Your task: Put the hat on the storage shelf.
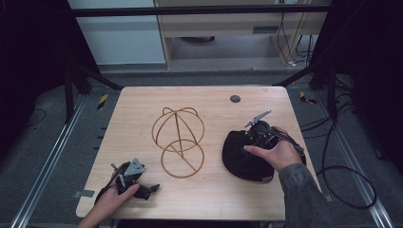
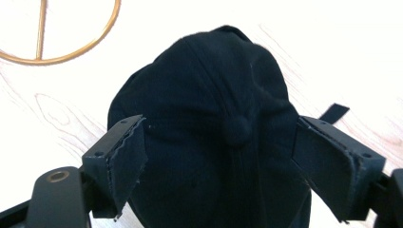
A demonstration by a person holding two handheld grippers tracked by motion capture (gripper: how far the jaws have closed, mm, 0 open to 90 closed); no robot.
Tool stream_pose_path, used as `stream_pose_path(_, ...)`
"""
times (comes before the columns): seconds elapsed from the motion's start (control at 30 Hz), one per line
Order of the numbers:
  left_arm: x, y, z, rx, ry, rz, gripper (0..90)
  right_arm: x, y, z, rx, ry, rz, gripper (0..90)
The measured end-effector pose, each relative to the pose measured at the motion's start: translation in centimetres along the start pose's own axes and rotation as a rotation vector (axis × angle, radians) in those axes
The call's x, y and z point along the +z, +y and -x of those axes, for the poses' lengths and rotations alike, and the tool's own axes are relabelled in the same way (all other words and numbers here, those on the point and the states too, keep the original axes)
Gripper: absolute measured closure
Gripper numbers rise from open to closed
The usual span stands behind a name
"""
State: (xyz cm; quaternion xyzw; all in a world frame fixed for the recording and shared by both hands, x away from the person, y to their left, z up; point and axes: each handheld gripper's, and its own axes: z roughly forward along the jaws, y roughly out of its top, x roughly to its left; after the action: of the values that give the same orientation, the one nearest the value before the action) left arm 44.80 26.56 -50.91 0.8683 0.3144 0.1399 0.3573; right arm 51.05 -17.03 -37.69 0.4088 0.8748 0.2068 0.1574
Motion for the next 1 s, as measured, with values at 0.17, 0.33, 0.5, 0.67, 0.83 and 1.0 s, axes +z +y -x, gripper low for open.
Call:
stream_pose_path(0.17, 0.0, 0.0, 0.0, 0.0, 0.0, 0.0, 0.0, 0.3, 0.8, 0.0, -0.029, 0.023, -0.026, 23.0)
stream_pose_path(0.33, 0.0, 0.0, 0.0, 0.0, 0.0, 0.0, 0.0, 1.0, 1.4, 0.2, -0.043, 0.017, -0.042, 29.0)
stream_pose_path(0.5, 0.0, 0.0, 0.0, 0.0, 0.0, 0.0, 0.0, 1.7, 1.4, 0.6, -0.039, 0.013, -0.068, 35.4)
stream_pose_path(0.67, 0.0, 0.0, 0.0, 0.0, 0.0, 0.0, 0.0, 2.0, 1.1, 1.2, -0.036, 0.008, -0.083, 42.3)
stream_pose_path(0.83, 0.0, 0.0, 0.0, 0.0, 0.0, 0.0, 0.0, 2.3, 1.1, 1.3, -0.035, 0.013, -0.095, 50.3)
stream_pose_path(1.0, 0.0, 0.0, 0.0, 0.0, 0.0, 0.0, 0.0, 3.3, 1.1, 1.5, -0.05, 0.032, -0.127, 64.2)
